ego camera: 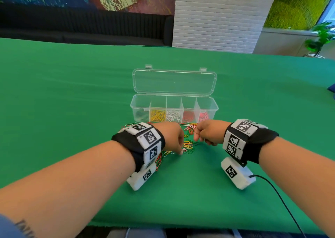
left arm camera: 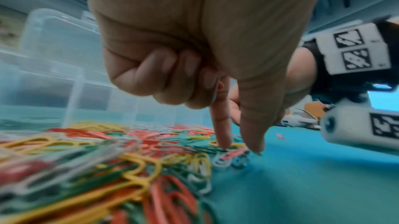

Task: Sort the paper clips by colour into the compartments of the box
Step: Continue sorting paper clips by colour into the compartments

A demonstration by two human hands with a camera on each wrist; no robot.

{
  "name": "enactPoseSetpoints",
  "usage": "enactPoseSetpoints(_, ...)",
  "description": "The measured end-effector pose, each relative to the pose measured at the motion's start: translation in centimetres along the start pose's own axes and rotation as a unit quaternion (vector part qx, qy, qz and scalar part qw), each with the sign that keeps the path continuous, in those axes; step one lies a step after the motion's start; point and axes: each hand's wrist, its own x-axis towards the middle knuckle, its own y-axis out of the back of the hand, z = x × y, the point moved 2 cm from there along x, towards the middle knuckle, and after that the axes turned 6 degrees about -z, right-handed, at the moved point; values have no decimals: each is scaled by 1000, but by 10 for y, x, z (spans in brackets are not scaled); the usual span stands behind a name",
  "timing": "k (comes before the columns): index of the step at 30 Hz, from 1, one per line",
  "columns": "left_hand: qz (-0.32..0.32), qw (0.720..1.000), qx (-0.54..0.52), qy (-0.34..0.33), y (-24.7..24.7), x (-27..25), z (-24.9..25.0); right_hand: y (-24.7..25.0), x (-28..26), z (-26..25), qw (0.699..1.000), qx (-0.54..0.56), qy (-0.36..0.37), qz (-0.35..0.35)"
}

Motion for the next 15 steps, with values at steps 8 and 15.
enactPoseSetpoints(8, 0, 999, 51, 4, 0, 2, 7, -3, 1, -11, 987, -148, 60, 9)
enactPoseSetpoints(15, 18, 998, -55, 14, 3, -8, -20, -10, 9, -15, 960, -267, 86, -1)
